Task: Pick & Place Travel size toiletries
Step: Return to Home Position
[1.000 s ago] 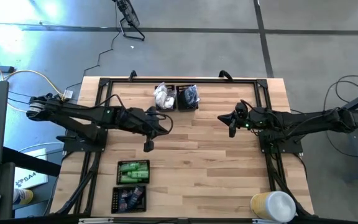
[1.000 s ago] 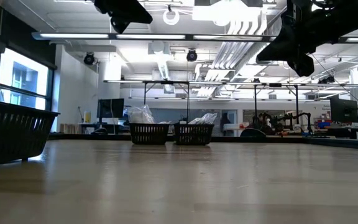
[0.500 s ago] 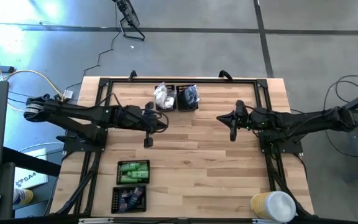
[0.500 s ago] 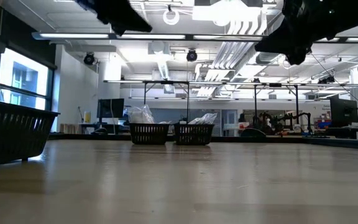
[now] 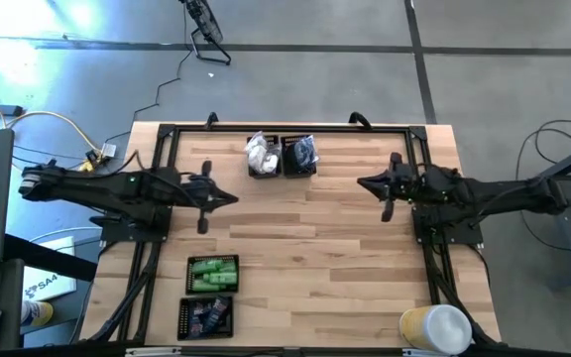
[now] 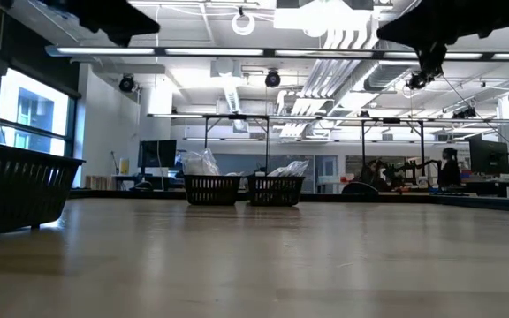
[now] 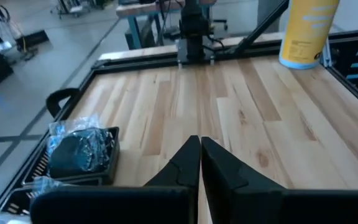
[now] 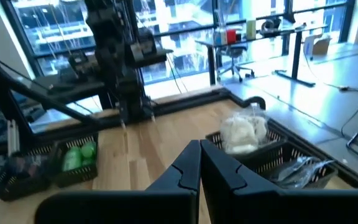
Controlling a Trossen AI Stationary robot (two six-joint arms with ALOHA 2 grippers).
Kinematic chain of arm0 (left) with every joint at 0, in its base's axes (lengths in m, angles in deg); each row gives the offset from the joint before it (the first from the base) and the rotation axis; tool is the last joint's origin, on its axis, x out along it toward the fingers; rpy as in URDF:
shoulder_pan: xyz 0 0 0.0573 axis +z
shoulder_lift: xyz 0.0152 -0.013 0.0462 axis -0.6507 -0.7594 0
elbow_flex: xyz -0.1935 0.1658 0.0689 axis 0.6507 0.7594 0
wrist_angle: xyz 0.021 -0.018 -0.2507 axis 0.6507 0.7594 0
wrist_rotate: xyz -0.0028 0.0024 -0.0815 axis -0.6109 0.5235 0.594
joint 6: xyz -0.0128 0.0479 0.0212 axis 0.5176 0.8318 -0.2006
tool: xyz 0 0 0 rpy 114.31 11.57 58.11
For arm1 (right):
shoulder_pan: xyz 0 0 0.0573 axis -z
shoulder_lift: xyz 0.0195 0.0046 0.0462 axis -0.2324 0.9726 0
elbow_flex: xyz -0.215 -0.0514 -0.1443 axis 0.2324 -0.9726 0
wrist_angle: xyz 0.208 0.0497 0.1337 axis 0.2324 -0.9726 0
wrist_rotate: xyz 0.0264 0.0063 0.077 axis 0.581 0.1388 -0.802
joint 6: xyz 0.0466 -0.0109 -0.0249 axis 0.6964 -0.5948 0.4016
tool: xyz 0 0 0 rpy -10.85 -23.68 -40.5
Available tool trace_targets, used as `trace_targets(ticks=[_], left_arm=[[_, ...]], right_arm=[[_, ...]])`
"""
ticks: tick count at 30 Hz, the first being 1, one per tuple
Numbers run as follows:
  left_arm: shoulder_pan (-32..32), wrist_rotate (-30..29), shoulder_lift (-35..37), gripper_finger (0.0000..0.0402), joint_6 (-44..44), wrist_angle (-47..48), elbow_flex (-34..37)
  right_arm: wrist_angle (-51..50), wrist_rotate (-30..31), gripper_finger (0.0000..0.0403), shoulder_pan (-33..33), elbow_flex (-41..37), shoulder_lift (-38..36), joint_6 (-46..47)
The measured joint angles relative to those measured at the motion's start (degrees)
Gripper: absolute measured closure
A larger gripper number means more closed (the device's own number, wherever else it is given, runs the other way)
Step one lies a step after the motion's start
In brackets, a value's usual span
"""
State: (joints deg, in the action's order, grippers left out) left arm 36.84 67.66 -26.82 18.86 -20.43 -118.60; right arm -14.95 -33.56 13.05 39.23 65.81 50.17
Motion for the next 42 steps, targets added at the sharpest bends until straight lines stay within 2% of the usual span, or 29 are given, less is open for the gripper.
trace_targets(ticks=[8, 15, 25, 36, 42], left_arm=[[0.0, 0.0, 11.0, 0.0391, 0.0, 1.1, 5.9], [0.0, 0.0, 20.0, 0.0391, 0.0, 6.5, 8.7], [0.0, 0.0, 33.5, 0.0391, -0.1, 6.7, 14.5], [0.0, 0.0, 41.5, 0.0391, -0.1, 14.4, 15.4], [0.0, -0.1, 41.6, 0.0391, 0.4, 15.1, 15.4]], right_arm=[[-3.2, -0.9, 0.0400, 0.0, 0.0, -6.5, -0.2], [-6.7, -1.8, 0.0400, 0.0, 0.0, -11.3, 0.1], [-10.2, -2.6, 0.0400, 0.0, 0.0, -16.2, -0.2], [-11.8, -2.6, 0.0400, 0.0, 0.0, -19.7, -1.1], [-14.0, -2.6, 0.0400, 0.0, 0.0, -21.2, -1.3]])
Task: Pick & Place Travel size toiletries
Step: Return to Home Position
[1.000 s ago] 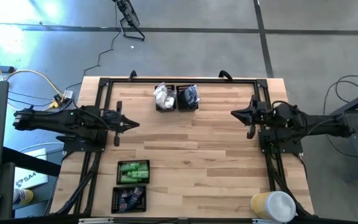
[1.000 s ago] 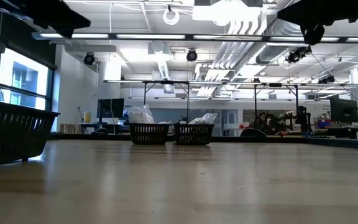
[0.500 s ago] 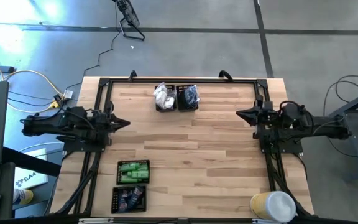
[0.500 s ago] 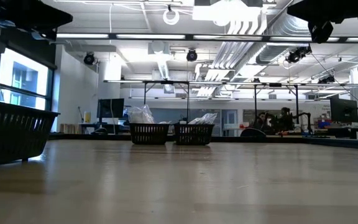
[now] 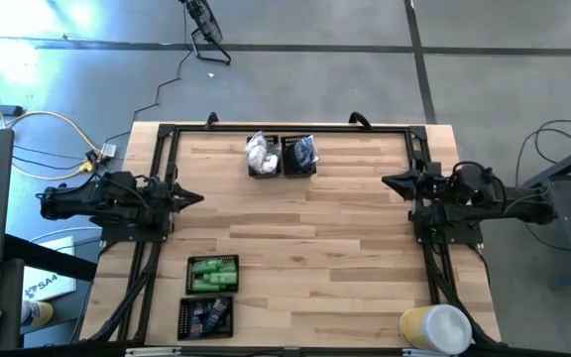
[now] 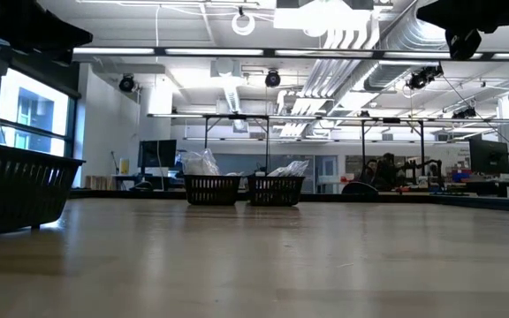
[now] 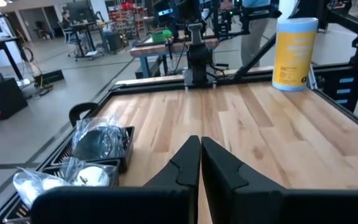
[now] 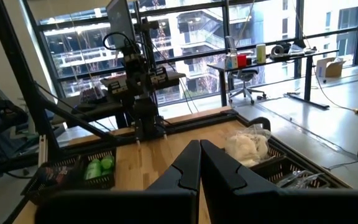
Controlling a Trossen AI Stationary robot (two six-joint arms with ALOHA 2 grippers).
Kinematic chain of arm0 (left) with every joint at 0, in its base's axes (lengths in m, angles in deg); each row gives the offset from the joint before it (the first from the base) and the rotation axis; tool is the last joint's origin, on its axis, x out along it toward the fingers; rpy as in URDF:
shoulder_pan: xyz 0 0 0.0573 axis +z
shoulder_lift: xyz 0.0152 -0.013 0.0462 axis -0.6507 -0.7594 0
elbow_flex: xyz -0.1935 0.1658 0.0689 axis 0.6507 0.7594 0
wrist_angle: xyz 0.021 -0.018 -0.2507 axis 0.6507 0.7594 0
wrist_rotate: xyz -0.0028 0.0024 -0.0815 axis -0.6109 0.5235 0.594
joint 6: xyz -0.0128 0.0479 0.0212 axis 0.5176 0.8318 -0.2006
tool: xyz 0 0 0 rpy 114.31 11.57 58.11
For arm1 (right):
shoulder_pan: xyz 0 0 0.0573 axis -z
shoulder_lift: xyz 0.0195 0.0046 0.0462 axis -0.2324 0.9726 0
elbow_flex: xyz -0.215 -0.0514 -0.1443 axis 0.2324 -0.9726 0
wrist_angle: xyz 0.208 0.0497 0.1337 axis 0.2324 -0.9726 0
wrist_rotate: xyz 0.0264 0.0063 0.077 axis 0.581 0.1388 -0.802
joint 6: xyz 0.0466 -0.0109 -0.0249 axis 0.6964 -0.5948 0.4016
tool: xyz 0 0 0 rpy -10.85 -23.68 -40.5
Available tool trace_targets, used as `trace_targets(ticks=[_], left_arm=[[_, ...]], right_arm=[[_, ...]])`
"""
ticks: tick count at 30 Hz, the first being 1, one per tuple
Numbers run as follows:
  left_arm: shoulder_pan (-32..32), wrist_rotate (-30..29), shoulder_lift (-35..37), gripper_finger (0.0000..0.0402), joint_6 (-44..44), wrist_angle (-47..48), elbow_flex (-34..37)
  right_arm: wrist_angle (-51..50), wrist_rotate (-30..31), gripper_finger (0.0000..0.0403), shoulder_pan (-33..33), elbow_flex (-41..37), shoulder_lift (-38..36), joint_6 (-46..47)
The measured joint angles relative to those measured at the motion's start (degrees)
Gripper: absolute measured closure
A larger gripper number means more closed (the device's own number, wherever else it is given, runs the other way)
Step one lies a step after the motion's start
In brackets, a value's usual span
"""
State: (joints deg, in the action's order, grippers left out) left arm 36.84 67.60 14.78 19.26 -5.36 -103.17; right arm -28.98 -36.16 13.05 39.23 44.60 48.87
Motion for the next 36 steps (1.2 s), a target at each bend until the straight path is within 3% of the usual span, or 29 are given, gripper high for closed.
trace_targets(ticks=[7, 12, 21, 36], left_arm=[[0.0, 0.0, 0.0, 0.0391, 0.8, 0.0, 0.0], [0.0, 3.2, 0.0, 0.0391, 0.9, -1.3, 0.5], [0.0, 7.6, 0.0, 0.0391, 0.8, -18.9, 13.2], [0.0, 10.1, 0.0, 0.0391, -0.5, -25.4, 19.4]], right_arm=[[-0.1, 0.0, 0.0400, 0.0, 0.0, -0.5, 0.0], [-0.3, 0.0, 0.0400, 0.0, 0.0, -0.5, 0.0], [-2.1, 0.0, 0.0400, 0.0, 0.0, -0.4, -0.3], [-1.7, -2.9, 0.0400, 0.0, 0.0, -1.9, 3.1]])
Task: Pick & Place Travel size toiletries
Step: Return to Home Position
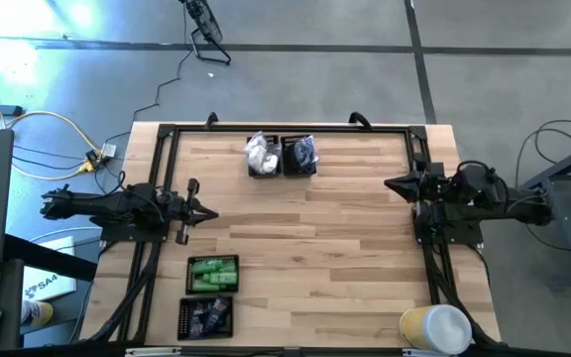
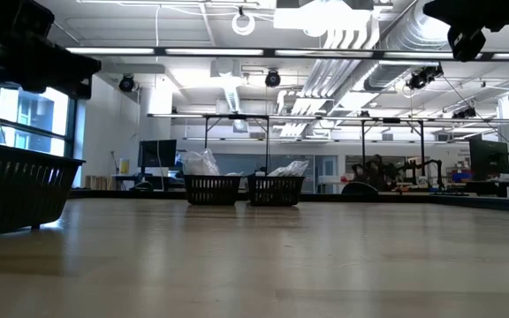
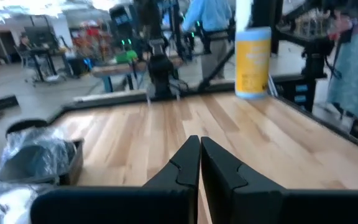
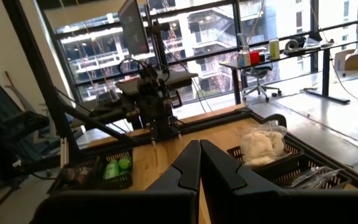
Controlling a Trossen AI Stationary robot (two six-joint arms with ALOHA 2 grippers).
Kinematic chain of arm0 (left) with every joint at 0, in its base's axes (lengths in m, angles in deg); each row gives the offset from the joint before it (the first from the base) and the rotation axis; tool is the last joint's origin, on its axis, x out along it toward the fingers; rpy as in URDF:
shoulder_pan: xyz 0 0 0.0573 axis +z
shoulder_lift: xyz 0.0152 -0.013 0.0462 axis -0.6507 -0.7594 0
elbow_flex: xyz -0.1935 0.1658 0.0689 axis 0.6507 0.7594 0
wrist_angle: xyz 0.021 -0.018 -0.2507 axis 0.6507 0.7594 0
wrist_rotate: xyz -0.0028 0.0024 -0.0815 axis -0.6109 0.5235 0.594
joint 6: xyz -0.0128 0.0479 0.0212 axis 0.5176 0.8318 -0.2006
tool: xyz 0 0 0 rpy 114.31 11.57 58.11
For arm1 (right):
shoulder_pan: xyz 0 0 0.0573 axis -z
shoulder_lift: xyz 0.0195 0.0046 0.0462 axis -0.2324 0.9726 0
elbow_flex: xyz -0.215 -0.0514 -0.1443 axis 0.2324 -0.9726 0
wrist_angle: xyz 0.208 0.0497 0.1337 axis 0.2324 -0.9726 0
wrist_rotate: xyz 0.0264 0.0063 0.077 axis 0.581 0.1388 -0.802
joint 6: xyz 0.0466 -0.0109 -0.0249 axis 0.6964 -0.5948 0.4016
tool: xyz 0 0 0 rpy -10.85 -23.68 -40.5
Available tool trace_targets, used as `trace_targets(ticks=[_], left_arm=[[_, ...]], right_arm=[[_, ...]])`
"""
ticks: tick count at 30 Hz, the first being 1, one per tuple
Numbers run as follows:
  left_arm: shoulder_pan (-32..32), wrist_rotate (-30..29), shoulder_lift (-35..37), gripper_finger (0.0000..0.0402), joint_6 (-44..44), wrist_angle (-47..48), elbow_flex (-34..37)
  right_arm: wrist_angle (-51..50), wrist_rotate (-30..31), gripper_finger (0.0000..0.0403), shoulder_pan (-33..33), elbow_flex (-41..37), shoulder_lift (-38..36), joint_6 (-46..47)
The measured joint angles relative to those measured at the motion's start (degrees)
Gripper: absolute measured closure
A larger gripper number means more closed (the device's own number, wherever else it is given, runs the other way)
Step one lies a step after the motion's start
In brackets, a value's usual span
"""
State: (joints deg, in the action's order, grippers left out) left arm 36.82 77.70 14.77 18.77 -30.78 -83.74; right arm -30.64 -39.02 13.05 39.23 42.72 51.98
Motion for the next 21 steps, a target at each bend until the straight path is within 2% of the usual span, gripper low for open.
trace_targets(ticks=[10, 21], left_arm=[[0.0, -0.1, 0.0, 0.0391, -0.2, 1.0, 0.2], [0.0, -0.3, 0.0, 0.0391, -0.4, 1.9, 0.2]], right_arm=[[-4.2, 0.0, 0.0400, 0.0, 0.0, -9.0, -0.3], [-5.3, 0.1, 0.0400, 0.0, 0.0, -9.0, -0.7]])
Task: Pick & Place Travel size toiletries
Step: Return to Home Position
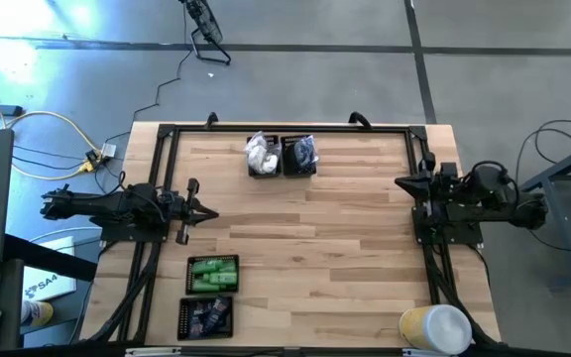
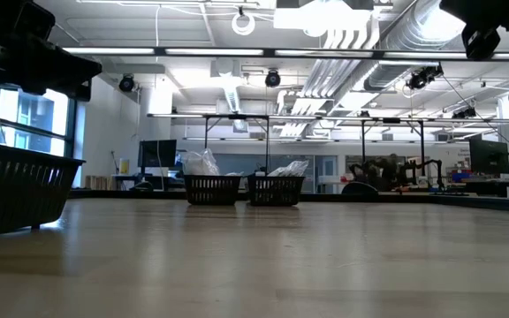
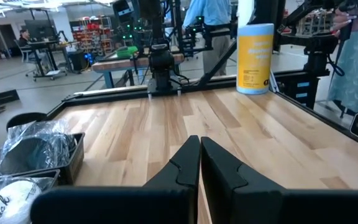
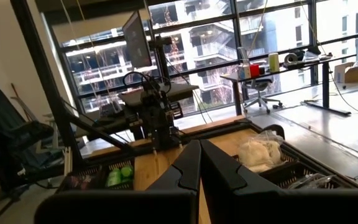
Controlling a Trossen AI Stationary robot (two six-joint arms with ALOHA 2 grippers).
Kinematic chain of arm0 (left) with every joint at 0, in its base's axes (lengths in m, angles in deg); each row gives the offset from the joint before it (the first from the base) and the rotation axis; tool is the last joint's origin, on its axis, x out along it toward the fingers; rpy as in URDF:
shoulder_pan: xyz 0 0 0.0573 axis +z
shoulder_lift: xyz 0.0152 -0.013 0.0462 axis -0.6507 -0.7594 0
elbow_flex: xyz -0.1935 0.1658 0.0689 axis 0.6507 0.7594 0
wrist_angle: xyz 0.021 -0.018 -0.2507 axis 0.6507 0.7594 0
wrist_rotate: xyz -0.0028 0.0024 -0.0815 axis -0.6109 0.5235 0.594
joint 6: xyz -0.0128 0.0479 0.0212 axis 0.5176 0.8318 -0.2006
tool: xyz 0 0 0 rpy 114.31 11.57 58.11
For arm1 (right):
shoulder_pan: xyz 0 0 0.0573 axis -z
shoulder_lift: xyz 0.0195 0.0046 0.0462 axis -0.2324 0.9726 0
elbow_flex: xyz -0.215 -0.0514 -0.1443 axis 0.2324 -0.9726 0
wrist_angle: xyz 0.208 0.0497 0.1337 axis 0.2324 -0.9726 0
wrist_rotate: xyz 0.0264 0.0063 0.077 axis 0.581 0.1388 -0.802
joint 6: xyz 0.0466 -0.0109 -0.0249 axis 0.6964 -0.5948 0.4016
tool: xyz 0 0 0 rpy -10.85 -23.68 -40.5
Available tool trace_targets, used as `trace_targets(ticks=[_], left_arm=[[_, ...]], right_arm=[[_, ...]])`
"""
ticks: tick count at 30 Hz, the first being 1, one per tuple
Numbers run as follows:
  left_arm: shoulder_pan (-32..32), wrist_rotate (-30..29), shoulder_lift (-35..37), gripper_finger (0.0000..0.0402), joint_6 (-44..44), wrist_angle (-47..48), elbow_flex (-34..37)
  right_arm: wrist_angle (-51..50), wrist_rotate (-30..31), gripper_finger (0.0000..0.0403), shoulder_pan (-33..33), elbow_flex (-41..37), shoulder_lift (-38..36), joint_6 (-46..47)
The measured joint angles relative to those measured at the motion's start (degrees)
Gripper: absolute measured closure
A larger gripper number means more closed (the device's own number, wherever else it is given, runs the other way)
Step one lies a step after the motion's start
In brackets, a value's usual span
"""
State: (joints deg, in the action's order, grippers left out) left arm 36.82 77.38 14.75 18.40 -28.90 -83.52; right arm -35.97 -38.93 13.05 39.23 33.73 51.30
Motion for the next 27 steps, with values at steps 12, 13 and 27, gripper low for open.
trace_targets(ticks=[12, 13, 27], left_arm=[[0.0, 0.0, 0.0, 0.0391, 0.2, 0.1, 0.0], [0.0, 0.0, 0.0, 0.0391, 0.2, 0.1, 0.0], [0.0, 0.0, 0.0, 0.0391, 0.3, 0.1, 0.1]], right_arm=[[0.2, -0.2, 0.0400, 0.0, 0.0, 0.4, -0.7], [0.2, -0.2, 0.0400, 0.0, 0.0, 0.4, -0.7], [17.4, -1.8, 0.0400, 0.0, -12.5, 0.4, -1.2]])
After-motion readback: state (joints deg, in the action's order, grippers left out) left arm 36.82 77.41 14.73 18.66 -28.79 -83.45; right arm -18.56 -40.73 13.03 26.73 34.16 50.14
